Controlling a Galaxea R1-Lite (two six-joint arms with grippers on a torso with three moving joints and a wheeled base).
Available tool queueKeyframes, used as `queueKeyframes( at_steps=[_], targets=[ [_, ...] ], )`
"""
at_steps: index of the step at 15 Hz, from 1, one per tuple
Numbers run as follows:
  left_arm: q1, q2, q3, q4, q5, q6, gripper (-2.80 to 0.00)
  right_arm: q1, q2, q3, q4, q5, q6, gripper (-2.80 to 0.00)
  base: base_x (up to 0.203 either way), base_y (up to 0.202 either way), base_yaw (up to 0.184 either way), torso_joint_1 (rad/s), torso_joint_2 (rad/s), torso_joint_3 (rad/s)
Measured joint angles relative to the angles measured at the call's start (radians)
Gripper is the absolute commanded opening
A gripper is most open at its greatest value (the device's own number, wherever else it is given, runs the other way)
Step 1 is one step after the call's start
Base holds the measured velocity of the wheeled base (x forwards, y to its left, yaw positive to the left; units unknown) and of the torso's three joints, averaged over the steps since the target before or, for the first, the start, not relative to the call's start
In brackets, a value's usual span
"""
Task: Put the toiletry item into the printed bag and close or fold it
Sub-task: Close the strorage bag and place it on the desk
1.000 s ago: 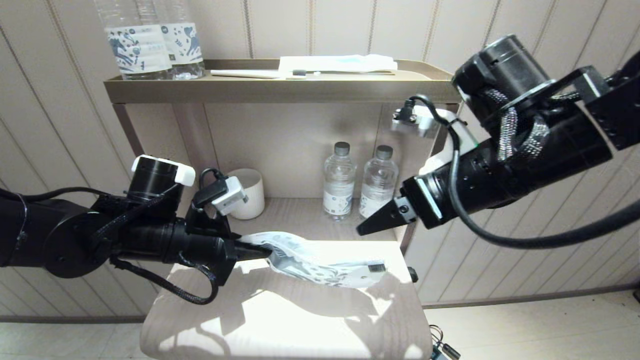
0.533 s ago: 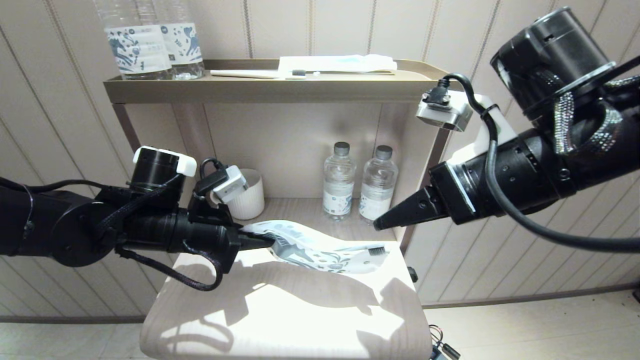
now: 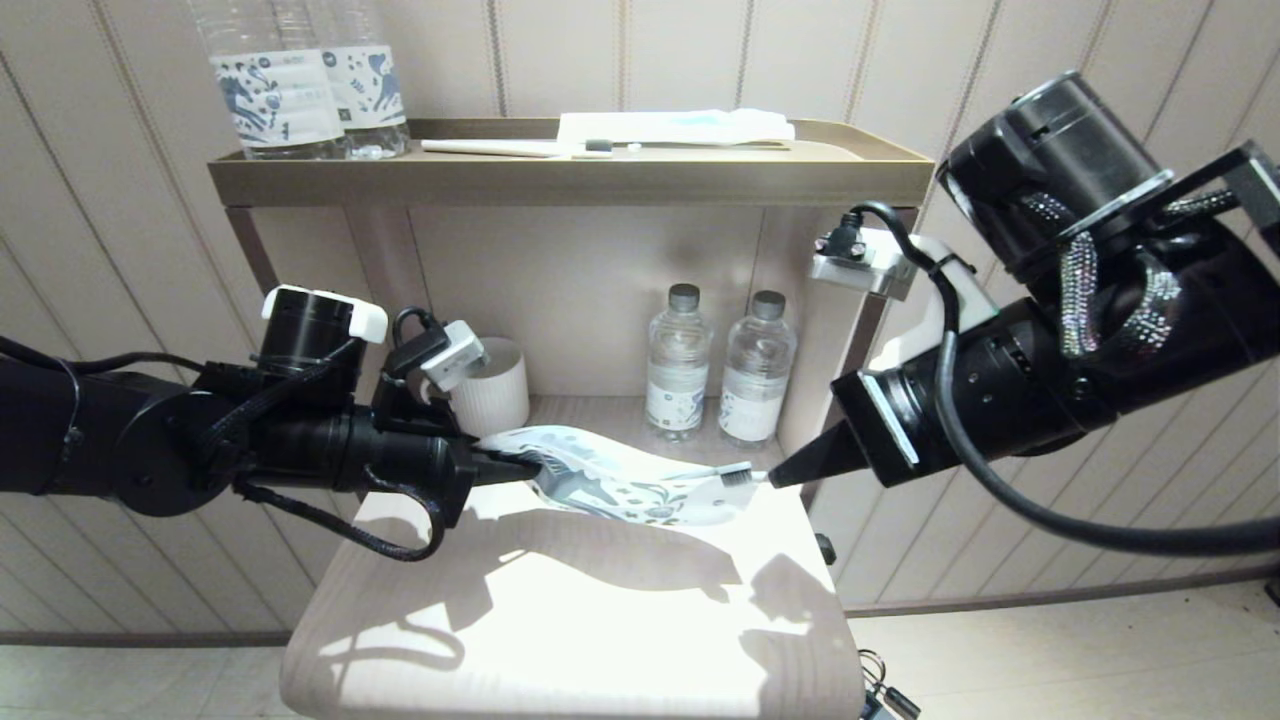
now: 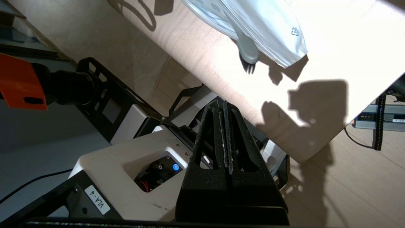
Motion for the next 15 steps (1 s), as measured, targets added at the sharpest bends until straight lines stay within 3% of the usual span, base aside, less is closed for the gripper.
queueKeyframes(
  at_steps=[4, 15],
  targets=[
    [0.009, 0.008, -0.003, 0.001, -0.001, -0.005, -2.80, 0.000, 0.043, -0.005, -0.001, -0.041, 0.003, -2.80, 0.000, 0.000, 0.000, 0.000, 0.00, 0.000],
    [0.009, 0.010, 0.000, 0.001, -0.001, -0.001, -2.80, -0.014, 0.128, -0.062, -0.008, -0.046, -0.004, -2.80, 0.000, 0.000, 0.000, 0.000, 0.00, 0.000]
  ],
)
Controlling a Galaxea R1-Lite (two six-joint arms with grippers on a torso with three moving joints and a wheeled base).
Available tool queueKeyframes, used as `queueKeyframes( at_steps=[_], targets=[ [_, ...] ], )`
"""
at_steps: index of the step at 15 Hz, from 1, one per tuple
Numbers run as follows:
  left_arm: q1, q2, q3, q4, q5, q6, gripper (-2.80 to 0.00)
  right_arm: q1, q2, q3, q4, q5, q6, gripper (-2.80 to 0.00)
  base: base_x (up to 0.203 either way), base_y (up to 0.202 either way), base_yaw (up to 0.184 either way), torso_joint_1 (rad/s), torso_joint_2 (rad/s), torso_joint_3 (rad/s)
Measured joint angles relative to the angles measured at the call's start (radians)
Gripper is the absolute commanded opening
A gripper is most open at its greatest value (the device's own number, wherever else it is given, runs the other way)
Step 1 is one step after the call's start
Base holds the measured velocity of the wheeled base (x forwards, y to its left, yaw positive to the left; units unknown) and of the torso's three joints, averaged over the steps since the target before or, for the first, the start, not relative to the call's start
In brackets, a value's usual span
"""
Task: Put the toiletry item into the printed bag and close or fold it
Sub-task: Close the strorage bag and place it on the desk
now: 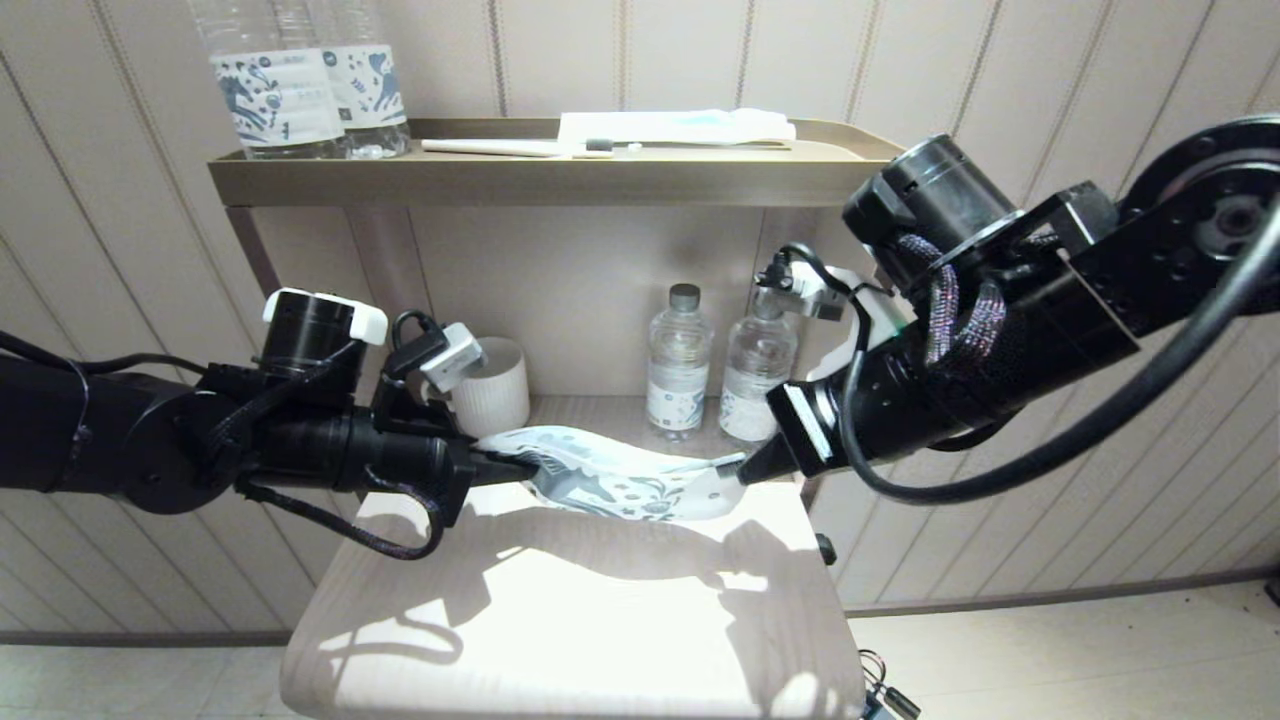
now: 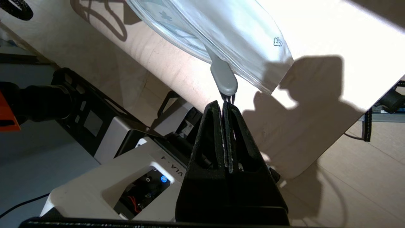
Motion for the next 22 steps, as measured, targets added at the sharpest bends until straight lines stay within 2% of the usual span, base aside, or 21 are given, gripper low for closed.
queueKeyframes(
  at_steps=[11, 22],
  targets=[
    [-0.001, 0.000, 0.004, 0.000, -0.001, 0.004, -2.80, -0.032, 0.023, -0.051, 0.008, -0.003, -0.004, -2.80, 0.000, 0.000, 0.000, 0.000, 0.00, 0.000],
    [-0.006, -0.001, 0.010, 0.000, -0.001, 0.005, -2.80, -0.025, 0.093, -0.123, 0.007, -0.002, -0.016, -2.80, 0.000, 0.000, 0.000, 0.000, 0.00, 0.000]
  ],
)
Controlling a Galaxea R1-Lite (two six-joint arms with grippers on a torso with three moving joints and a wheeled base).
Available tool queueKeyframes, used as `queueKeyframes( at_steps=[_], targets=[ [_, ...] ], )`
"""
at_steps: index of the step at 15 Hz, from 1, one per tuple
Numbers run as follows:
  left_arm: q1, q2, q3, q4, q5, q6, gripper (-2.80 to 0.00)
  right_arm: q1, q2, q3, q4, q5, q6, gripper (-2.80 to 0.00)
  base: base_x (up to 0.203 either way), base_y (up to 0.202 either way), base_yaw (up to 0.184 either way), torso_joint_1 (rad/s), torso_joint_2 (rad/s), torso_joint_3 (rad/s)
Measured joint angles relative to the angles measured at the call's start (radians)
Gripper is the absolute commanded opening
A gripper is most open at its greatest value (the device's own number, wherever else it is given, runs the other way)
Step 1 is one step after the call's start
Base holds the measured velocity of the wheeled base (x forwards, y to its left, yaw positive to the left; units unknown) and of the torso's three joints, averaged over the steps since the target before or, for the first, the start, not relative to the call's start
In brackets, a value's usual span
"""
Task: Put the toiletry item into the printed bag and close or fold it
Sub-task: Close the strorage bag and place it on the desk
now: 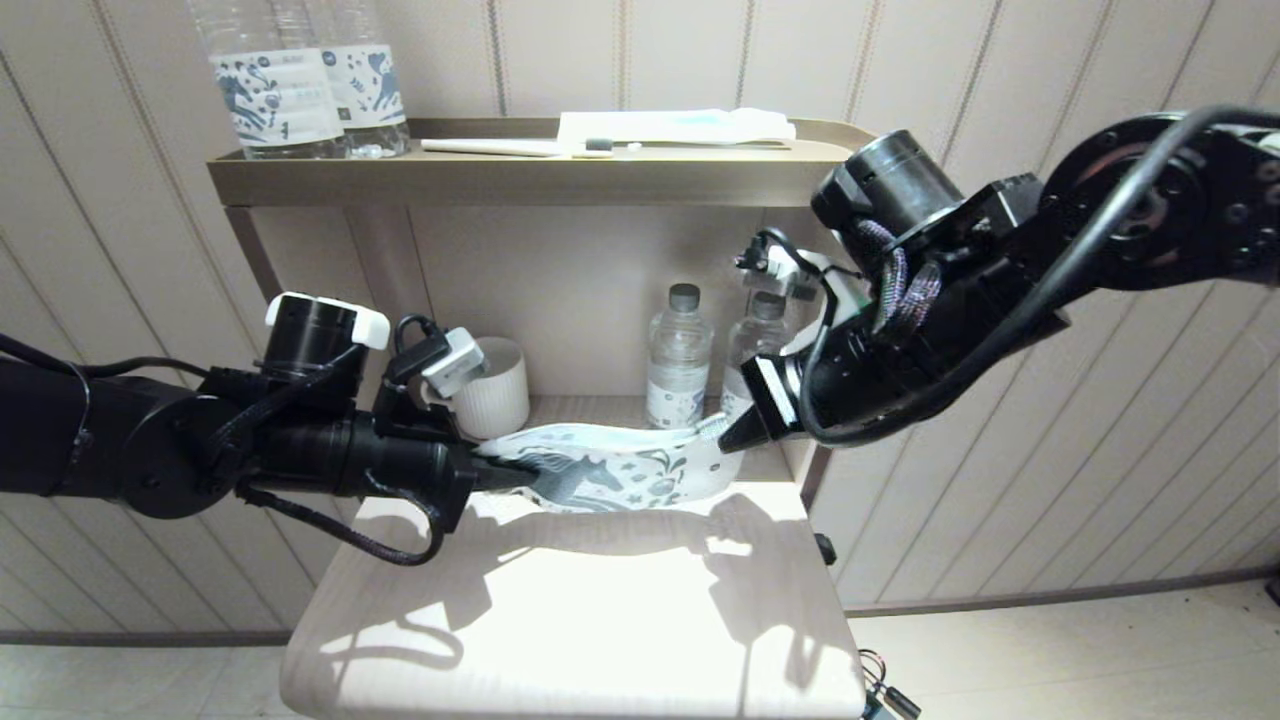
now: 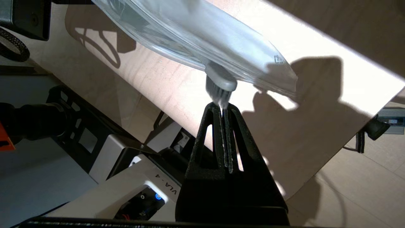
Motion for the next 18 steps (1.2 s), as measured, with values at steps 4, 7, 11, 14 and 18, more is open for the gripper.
queueKeyframes(
  at_steps=[4, 7, 11, 14, 18],
  targets=[
    [-0.009, 0.000, 0.007, 0.001, 0.000, 0.003, -2.80, 0.023, 0.039, -0.053, 0.003, 0.000, 0.001, -2.80, 0.000, 0.000, 0.000, 0.000, 0.00, 0.000],
    [-0.013, 0.001, 0.010, 0.000, 0.000, 0.005, -2.80, 0.025, 0.047, -0.074, 0.005, -0.001, 0.002, -2.80, 0.000, 0.000, 0.000, 0.000, 0.00, 0.000],
    [-0.014, 0.001, 0.010, 0.000, 0.000, 0.005, -2.80, -0.008, 0.018, -0.065, 0.029, -0.003, 0.002, -2.80, 0.000, 0.000, 0.000, 0.000, 0.00, 0.000],
    [-0.015, 0.001, 0.011, 0.000, 0.000, 0.005, -2.80, -0.014, -0.014, -0.041, 0.030, -0.002, 0.001, -2.80, 0.000, 0.000, 0.000, 0.000, 0.00, 0.000],
    [-0.015, 0.001, 0.011, 0.000, 0.000, 0.006, -2.80, -0.011, -0.038, -0.033, 0.029, -0.002, 0.001, -2.80, 0.000, 0.000, 0.000, 0.000, 0.00, 0.000]
  ],
)
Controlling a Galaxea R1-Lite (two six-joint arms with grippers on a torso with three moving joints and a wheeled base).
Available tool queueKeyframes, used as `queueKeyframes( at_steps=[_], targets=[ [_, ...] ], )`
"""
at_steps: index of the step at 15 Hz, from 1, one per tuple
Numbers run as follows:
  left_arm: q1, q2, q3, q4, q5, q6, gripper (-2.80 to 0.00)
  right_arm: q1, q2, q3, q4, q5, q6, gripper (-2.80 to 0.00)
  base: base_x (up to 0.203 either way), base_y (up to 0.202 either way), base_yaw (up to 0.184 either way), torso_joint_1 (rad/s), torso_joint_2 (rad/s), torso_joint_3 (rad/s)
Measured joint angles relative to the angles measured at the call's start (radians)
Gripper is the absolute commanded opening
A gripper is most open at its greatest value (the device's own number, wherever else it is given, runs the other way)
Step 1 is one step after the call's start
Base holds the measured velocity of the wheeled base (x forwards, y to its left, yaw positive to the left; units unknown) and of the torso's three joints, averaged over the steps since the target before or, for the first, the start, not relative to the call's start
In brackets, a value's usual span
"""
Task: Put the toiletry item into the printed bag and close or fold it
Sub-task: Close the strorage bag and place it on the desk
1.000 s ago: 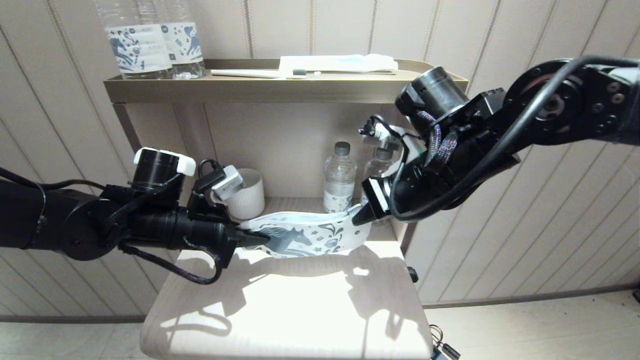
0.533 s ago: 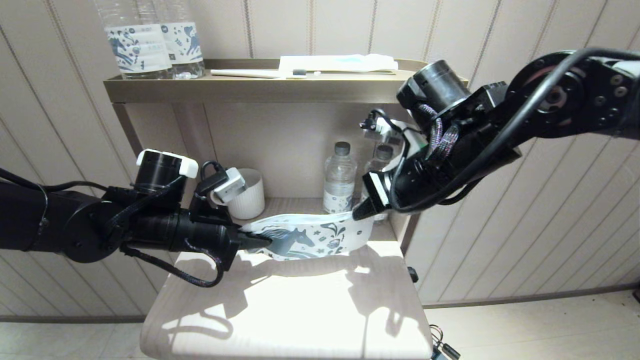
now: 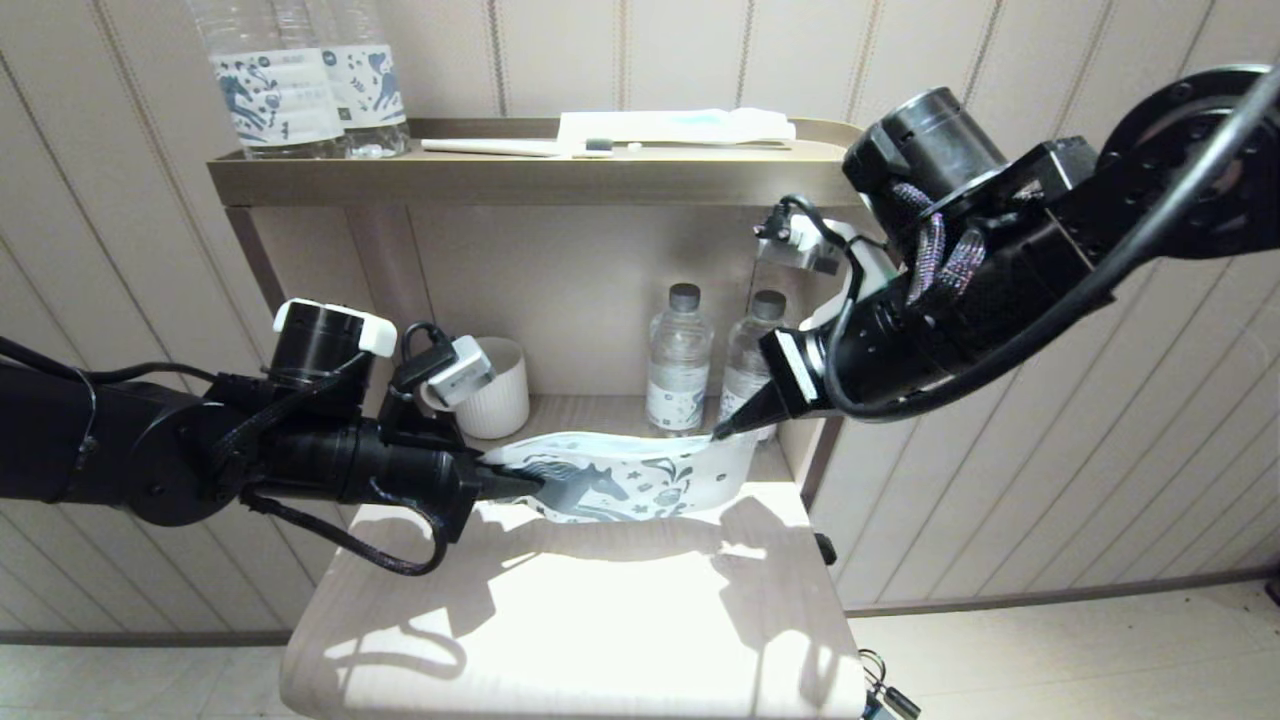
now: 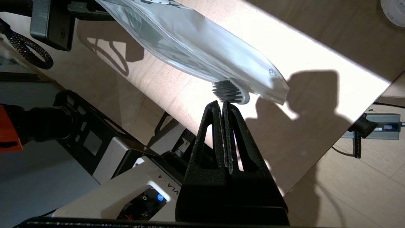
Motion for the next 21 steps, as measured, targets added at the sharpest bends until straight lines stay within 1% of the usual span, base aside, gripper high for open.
queueKeyframes(
  at_steps=[7, 14, 17, 21],
  targets=[
    [-0.002, 0.001, 0.000, 0.000, 0.000, 0.000, -2.80, -0.041, -0.032, 0.060, -0.001, 0.000, -0.011, -2.80, 0.000, 0.000, 0.000, 0.000, 0.00, 0.000],
    [-0.001, 0.011, -0.001, -0.005, 0.001, 0.001, -2.80, -0.029, -0.086, 0.147, -0.005, 0.006, -0.014, -2.80, 0.000, 0.000, 0.000, 0.000, 0.00, 0.000],
    [-0.001, 0.013, -0.001, -0.007, 0.000, 0.002, -2.80, -0.002, -0.095, 0.189, -0.011, 0.005, -0.015, -2.80, 0.000, 0.000, 0.000, 0.000, 0.00, 0.000],
    [-0.001, 0.013, -0.001, -0.007, 0.000, 0.001, -2.80, 0.015, -0.082, 0.196, -0.015, 0.005, -0.015, -2.80, 0.000, 0.000, 0.000, 0.000, 0.00, 0.000]
  ],
)
